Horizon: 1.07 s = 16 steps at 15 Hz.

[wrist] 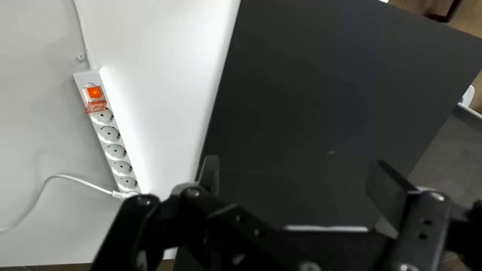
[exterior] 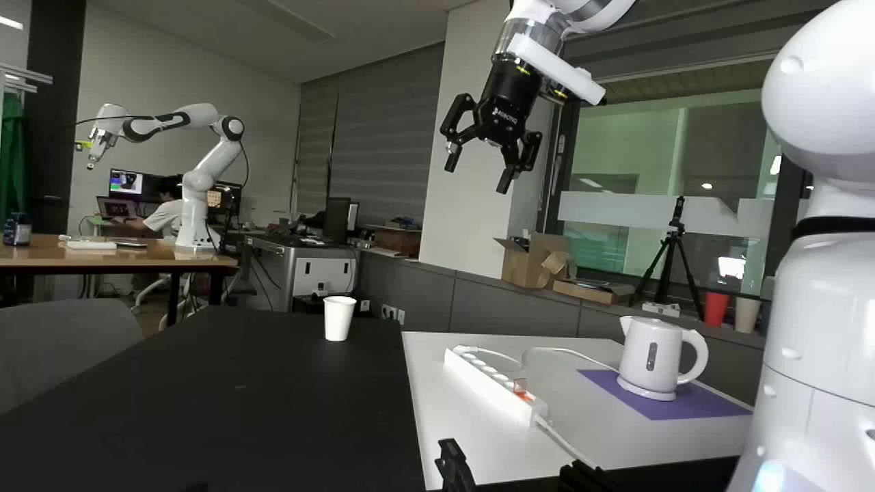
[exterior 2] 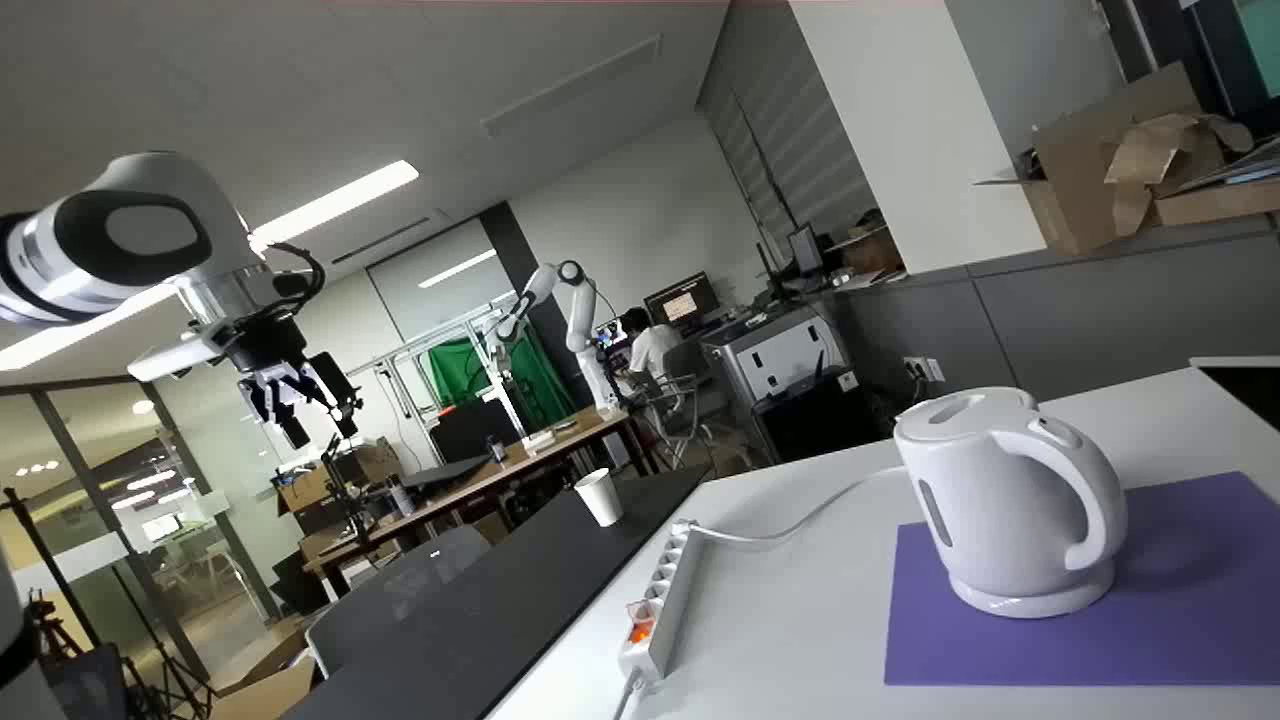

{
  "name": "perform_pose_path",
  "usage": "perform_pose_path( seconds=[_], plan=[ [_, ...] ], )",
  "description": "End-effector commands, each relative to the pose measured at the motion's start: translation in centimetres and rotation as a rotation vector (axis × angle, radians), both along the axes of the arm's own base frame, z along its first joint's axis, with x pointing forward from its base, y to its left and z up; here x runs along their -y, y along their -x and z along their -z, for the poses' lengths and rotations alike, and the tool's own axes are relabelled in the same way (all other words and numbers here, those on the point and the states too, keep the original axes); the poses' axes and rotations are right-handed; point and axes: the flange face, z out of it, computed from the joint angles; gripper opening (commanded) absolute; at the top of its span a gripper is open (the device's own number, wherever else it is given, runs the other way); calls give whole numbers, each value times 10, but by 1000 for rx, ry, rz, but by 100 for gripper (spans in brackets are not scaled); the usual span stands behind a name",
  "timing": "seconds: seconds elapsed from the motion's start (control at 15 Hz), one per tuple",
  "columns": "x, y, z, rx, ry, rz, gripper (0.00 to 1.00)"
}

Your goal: Press the switch on the kettle

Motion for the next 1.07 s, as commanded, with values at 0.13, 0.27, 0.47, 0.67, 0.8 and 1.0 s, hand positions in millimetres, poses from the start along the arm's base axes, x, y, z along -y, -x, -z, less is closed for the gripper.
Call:
perform_pose_path(
  seconds=[0.13,0.27,0.47,0.67,0.8,1.0],
  plan=[
    [0,0,-1,-1,0,0,100],
    [0,0,-1,-1,0,0,100],
    [0,0,-1,-1,0,0,100],
    [0,0,-1,-1,0,0,100],
    [0,0,-1,-1,0,0,100],
    [11,-5,-3,28,11,7,100]
  ],
)
